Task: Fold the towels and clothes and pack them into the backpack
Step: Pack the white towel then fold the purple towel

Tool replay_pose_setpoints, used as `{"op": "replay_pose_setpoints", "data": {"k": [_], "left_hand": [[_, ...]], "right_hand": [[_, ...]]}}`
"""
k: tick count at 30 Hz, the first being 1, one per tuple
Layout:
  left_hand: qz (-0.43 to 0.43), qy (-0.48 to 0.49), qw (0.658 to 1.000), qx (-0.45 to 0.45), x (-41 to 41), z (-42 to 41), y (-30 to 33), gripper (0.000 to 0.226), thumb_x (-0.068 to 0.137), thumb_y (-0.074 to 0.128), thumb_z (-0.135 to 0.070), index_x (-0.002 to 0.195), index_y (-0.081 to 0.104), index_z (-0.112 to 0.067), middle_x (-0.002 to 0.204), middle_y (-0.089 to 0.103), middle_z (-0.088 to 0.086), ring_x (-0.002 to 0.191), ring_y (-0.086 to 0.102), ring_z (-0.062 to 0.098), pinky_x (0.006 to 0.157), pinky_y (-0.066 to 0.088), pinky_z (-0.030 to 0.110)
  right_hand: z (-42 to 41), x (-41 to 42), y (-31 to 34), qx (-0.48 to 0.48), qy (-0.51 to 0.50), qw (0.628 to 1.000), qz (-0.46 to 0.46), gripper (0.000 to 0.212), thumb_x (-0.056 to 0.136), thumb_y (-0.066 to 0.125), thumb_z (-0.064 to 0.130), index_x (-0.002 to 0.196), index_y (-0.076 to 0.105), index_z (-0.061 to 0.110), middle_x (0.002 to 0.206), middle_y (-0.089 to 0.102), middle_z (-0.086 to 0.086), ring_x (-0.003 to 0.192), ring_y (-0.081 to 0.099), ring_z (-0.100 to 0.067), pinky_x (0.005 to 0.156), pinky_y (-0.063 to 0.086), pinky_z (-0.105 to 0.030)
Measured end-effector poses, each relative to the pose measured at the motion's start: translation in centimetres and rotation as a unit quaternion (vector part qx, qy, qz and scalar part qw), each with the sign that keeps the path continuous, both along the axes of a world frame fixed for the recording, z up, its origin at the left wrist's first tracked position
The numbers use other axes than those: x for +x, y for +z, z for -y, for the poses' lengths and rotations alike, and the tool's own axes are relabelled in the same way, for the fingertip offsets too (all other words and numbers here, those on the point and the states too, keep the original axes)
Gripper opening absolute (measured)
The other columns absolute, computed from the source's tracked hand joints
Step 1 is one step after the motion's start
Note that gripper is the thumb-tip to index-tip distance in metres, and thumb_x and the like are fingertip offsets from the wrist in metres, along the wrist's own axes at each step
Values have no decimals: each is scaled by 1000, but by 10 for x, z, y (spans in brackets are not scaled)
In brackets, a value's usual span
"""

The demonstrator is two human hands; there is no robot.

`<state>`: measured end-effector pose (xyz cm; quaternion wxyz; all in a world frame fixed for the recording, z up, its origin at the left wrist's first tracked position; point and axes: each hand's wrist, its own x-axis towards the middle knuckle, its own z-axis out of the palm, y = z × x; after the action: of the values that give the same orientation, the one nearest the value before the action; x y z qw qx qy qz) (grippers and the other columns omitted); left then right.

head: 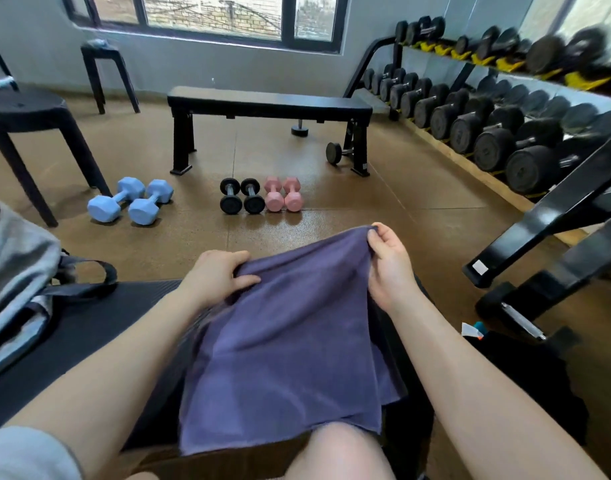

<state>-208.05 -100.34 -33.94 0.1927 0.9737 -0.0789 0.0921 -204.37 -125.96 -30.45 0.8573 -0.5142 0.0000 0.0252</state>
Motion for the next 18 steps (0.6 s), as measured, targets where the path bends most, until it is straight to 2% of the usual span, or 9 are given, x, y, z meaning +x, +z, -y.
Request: {"op": "replay_pose_setpoints", "data": {"k": [3,6,8,9,10,11,13,16,18], "left_hand": [[47,-22,998,36,-19,-14,7,31,83,65,-38,69,46,-17,66,52,2,78,54,31,64,28,32],[92,23,993,72,-33,-20,12,30,82,64,-41,71,56,-14,70,54,-5,86,38,20,75,21,34],[77,52,996,12,-41,-20,17,33,82,65,-40,65,51,-15,69,55,-3,85,35,17,75,23,33],[57,52,993,-91,-47,-19,21,32,82,66,-36,65,50,-14,67,55,1,80,40,18,71,29,31],[23,46,972,-228,-54,-16,28,27,84,67,-29,67,53,-12,65,56,3,73,44,17,65,35,28],[-7,41,933,-358,-60,-12,33,21,85,65,-22,70,55,-12,63,56,1,66,46,14,58,38,21],[-36,47,842,-536,-73,-3,40,14,90,58,-16,76,58,-13,62,59,-5,62,49,10,52,40,15],[-68,33,726,-684,-88,4,51,15,96,47,-20,86,58,-16,71,66,-5,65,59,7,56,47,18],[-71,-24,685,-724,-93,3,58,11,95,48,-20,95,57,-13,83,70,-3,76,64,7,66,51,20]], "right_hand": [[7,-15,5,4,-28,1000,-10,16,99,40,9,89,51,13,86,57,-5,77,56,-14,75,46,-26],[13,-30,7,16,-60,998,-7,16,99,40,11,89,52,12,84,57,-5,76,56,-14,78,47,-29],[16,-40,9,27,-92,995,-5,16,99,40,11,91,53,12,85,59,-5,78,57,-15,82,47,-30],[17,-44,10,33,-111,993,-6,16,99,40,10,91,53,12,86,59,-5,78,58,-15,81,48,-30],[18,-47,10,42,-127,991,-8,16,99,40,10,90,53,12,85,59,-5,77,58,-15,78,51,-27],[20,-50,10,57,-136,989,-9,17,99,40,9,89,53,12,84,59,-4,76,58,-14,73,53,-25],[22,-57,11,85,-144,986,-9,14,99,41,9,90,51,12,84,59,-4,75,58,-13,68,54,-22],[25,-71,20,114,-135,984,-10,16,98,42,8,87,54,11,83,60,-5,75,59,-14,77,51,-25],[30,-87,29,143,-90,986,-16,16,93,47,8,81,57,11,75,62,-4,73,59,-16,78,49,-28]]}}
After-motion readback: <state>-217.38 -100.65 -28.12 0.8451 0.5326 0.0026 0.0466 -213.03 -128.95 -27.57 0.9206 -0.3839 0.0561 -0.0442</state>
